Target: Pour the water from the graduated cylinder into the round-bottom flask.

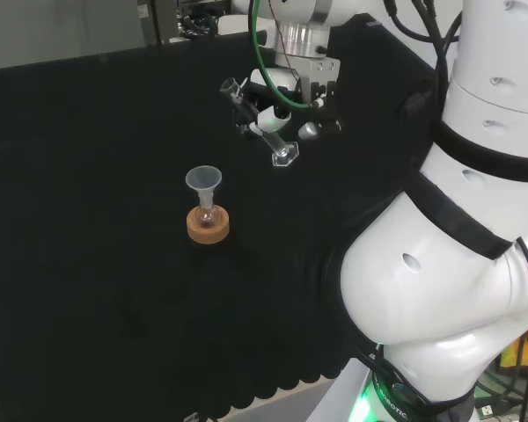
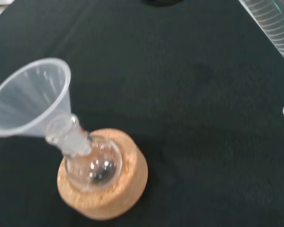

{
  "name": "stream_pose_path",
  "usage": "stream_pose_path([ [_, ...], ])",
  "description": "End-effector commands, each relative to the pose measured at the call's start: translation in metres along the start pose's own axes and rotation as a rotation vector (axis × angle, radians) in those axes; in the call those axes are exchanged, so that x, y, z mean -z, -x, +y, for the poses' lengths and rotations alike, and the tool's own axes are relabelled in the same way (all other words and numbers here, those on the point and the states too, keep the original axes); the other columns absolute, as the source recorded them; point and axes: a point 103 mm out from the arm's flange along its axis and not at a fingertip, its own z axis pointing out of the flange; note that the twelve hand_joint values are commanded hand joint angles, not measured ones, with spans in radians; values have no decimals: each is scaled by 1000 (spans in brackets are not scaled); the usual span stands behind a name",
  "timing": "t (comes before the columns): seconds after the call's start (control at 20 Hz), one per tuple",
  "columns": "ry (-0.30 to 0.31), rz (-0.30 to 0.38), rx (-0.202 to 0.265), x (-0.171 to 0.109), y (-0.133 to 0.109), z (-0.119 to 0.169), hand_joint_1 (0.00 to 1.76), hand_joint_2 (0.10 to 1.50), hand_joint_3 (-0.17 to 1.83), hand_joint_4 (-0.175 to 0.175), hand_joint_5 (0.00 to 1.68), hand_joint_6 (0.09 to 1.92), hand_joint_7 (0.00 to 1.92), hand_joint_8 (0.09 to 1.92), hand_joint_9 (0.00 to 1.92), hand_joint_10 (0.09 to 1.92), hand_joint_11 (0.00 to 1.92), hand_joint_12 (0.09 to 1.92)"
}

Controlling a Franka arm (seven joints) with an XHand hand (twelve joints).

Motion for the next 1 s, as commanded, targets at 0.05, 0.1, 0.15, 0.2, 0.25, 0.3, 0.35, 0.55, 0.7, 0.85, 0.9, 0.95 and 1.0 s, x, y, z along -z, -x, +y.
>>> stream_pose_path([
  [0.05,-61,-30,-26,-8,-8,-21,1342,1172,-1,-92,972,649,855,1228,1340,114,1104,824],
  [0.1,-72,-37,-31,-9,-9,-24,1342,1172,-1,-92,972,649,856,1228,1340,114,1103,824],
  [0.15,-82,-47,-37,-10,-10,-26,1343,1172,-1,-92,972,649,856,1228,1340,113,1103,823],
  [0.2,-93,-54,-45,-12,-11,-30,1343,1171,-1,-92,972,648,856,1228,1340,113,1103,823],
  [0.25,-105,-62,-52,-14,-12,-33,1343,1171,-1,-91,972,648,856,1227,1340,113,1102,823],
  [0.3,-119,-72,-57,-17,-14,-36,1343,1171,-1,-91,972,648,856,1227,1341,113,1102,823],
  [0.35,-137,-85,-63,-19,-15,-39,1343,1171,-2,-91,972,648,856,1227,1341,113,1102,822],
  [0.55,-204,-123,-89,-24,-17,-48,1343,1171,-2,-91,972,647,857,1226,1342,112,1100,821],
  [0.7,-253,-172,-102,-27,-17,-51,1343,1171,-2,-90,971,646,857,1225,1342,112,1099,820],
  [0.85,-297,-190,-100,-29,-18,-53,1343,1170,-2,-90,969,644,858,1224,1342,111,1098,820],
  [0.9,-314,-197,-100,-29,-18,-52,1343,1170,-2,-89,968,644,858,1224,1342,111,1098,820],
  [0.95,-331,-208,-101,-30,-19,-52,1344,1170,-2,-88,968,644,859,1223,1343,111,1098,819],
  [1.0,-342,-214,-101,-30,-20,-51,1344,1170,-2,-88,968,643,859,1223,1343,110,1098,819],
])
